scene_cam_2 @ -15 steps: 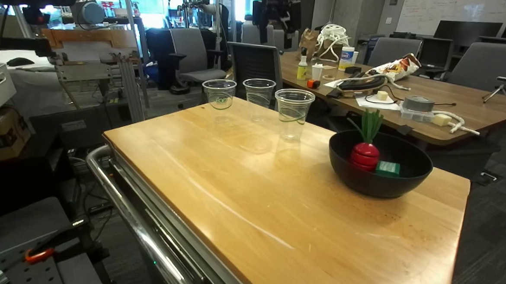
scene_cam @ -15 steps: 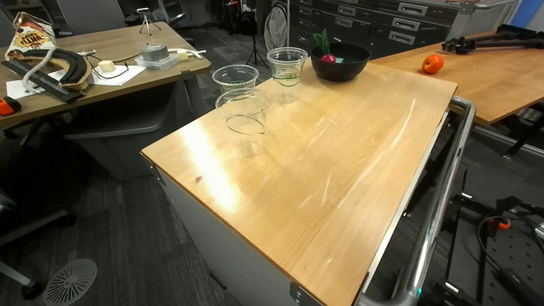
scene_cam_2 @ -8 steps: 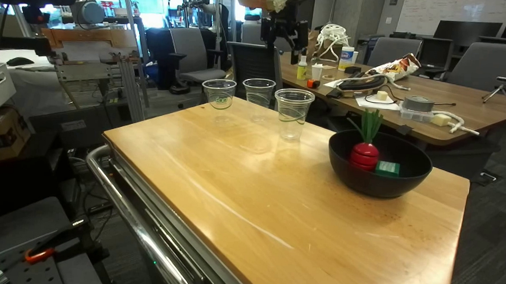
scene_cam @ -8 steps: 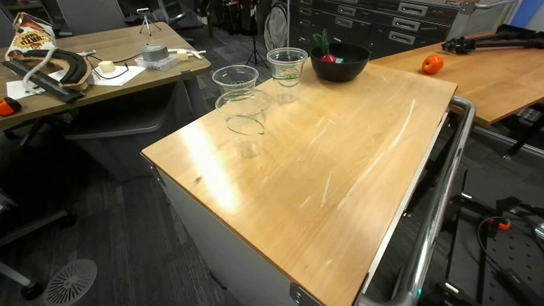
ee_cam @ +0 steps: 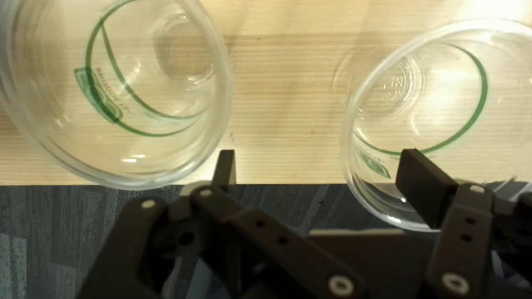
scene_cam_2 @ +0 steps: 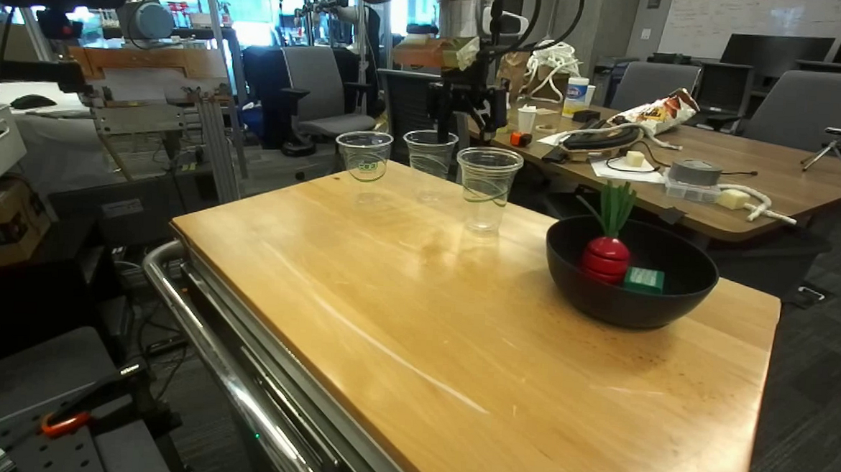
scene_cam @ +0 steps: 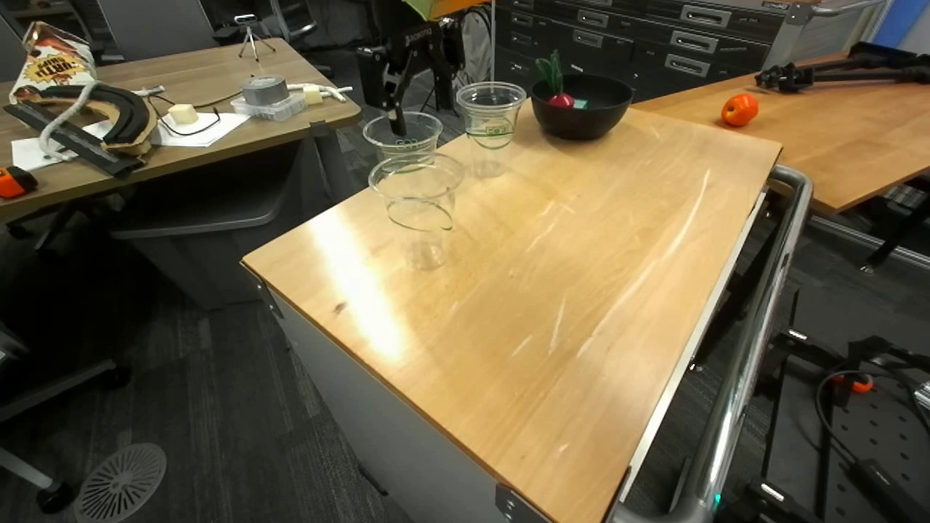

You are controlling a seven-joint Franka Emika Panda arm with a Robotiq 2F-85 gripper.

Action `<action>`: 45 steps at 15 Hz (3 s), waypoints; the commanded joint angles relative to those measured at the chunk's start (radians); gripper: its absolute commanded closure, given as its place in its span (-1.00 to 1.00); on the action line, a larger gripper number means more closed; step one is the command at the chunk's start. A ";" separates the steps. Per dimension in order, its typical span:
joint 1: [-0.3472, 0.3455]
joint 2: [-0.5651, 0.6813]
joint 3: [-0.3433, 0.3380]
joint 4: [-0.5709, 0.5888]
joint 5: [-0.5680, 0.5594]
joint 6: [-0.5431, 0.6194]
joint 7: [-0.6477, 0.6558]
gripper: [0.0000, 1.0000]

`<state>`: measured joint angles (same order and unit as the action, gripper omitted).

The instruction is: Stack the cups then take the objects in the bowl and put them on the table

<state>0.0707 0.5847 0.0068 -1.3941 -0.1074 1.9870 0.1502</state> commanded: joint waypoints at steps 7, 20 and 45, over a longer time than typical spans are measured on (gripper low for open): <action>0.001 0.016 0.022 0.001 0.023 -0.007 -0.090 0.64; -0.160 -0.382 0.008 -0.314 0.334 0.074 -0.110 0.99; -0.179 -0.587 -0.071 -0.717 0.533 0.522 -0.006 0.99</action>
<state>-0.1298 -0.1059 -0.0662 -2.2199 0.4898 2.4480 0.0598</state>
